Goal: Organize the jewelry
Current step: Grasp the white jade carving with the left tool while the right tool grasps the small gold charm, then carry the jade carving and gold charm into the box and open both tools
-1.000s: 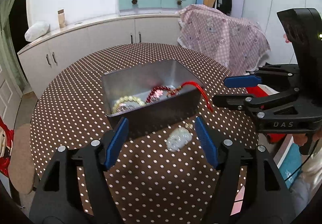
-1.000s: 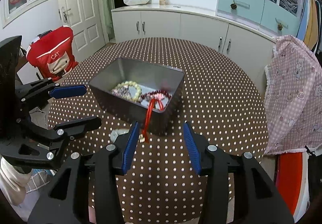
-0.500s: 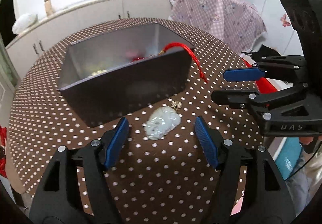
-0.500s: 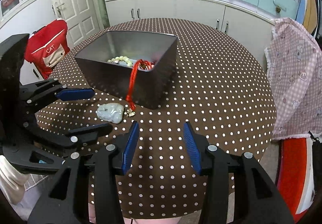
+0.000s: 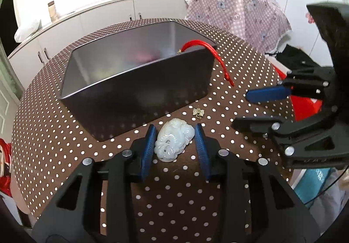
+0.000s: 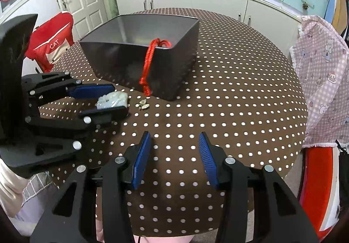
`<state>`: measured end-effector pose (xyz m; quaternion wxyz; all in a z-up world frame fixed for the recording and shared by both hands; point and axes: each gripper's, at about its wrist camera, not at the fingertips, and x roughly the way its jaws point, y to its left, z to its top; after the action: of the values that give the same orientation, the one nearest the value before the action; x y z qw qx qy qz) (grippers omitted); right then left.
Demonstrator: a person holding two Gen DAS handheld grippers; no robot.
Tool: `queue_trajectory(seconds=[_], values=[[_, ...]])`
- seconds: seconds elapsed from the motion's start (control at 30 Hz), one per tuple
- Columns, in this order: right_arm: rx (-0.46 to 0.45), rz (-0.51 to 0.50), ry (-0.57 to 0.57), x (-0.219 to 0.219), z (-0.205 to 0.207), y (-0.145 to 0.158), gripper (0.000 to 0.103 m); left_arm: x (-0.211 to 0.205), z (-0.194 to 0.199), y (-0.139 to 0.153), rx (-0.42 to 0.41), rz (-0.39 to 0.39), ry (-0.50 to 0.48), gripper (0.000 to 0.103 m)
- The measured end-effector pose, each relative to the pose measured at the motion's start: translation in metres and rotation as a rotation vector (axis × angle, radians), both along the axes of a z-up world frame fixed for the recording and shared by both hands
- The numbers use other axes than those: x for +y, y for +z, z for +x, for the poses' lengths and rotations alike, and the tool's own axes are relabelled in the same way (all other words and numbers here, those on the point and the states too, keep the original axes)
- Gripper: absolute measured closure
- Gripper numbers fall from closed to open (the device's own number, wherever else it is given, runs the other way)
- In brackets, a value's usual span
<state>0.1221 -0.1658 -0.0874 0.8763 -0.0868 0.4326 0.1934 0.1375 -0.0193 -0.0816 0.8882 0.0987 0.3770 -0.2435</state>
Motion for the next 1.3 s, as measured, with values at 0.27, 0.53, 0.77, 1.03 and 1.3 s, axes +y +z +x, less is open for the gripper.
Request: queue_trajectory(seconds=[0.27,0.53,0.77,1.03,1.3], values=[[-0.07,-0.04,0.095,0.028,0.004,-0.003,0.073,0.022,-0.004,0.002,-0.028,-0.035,0.034,0.067],[-0.103,-0.059,0.129,0.04,0.019,-0.007,0.081,0.029,-0.006,0.004,-0.046,-0.055,0.032,0.067],[-0.106,-0.086,0.15,0.046,0.011,-0.007,0.096,0.03,-0.006,0.004,-0.053,-0.069,0.04,0.081],[-0.086,-0.042,0.117,0.039,0.009,-0.002,0.096,0.04,-0.005,0.003,-0.062,-0.073,0.064,0.082],[-0.107,-0.027,0.092,0.033,0.005,0.008,0.096,0.051,-0.009,0.001,-0.063,-0.061,0.047,0.057]])
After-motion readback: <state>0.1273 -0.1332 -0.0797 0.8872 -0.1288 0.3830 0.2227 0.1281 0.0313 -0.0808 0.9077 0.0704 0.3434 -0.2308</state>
